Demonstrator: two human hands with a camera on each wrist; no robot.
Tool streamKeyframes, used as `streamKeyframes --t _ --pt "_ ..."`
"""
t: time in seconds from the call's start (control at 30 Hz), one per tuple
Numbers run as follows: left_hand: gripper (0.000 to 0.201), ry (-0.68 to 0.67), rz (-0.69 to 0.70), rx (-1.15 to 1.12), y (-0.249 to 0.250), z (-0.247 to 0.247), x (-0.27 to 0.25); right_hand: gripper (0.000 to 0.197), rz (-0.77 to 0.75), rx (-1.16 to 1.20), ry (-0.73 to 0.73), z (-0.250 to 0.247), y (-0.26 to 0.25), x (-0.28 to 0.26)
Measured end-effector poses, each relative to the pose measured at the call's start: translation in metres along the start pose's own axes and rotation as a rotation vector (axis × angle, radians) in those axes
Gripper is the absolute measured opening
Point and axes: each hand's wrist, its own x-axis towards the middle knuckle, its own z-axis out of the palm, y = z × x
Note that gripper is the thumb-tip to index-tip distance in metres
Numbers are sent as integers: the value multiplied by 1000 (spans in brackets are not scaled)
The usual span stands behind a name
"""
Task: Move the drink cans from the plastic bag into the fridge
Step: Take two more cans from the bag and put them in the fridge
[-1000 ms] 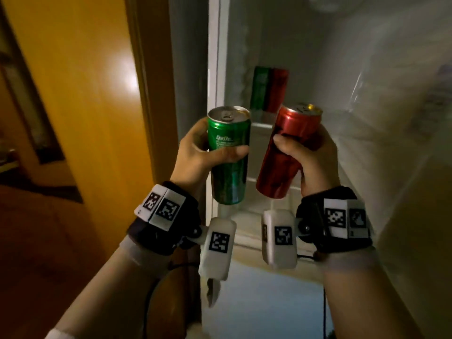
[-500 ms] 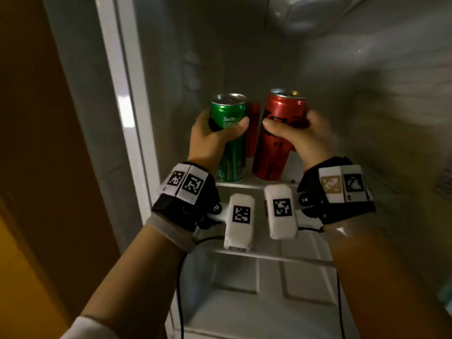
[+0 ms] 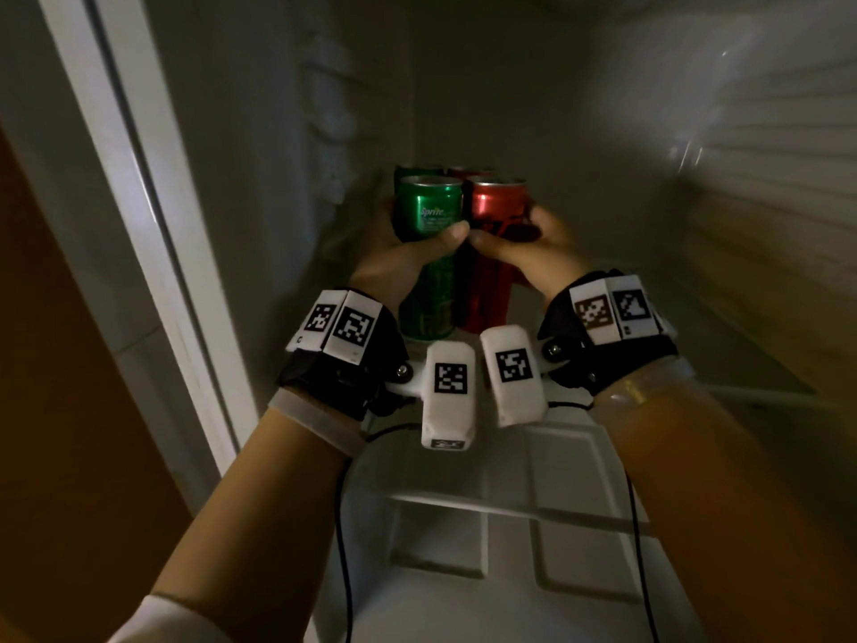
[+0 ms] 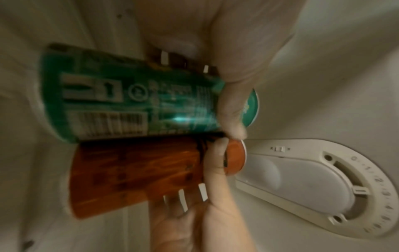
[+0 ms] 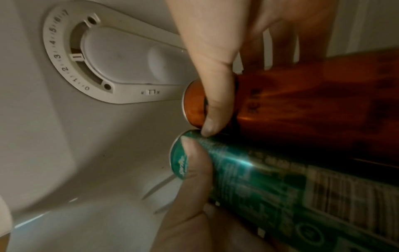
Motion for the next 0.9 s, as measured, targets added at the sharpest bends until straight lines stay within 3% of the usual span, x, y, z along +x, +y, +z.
streamKeyframes --t 0.13,0.2,0.57,0.9 --pt "69 118 -12 136 -9 -3 -6 68 35 -70 12 -4 5 -1" --pt "77 171 -11 222 -15 -6 -9 72 96 -110 -14 -7 9 -4" --pt "60 187 6 295 -21 -10 3 59 205 -114 -24 2 13 8" --pt "51 181 -39 350 -24 -14 27 86 246 -23 -65 5 19 26"
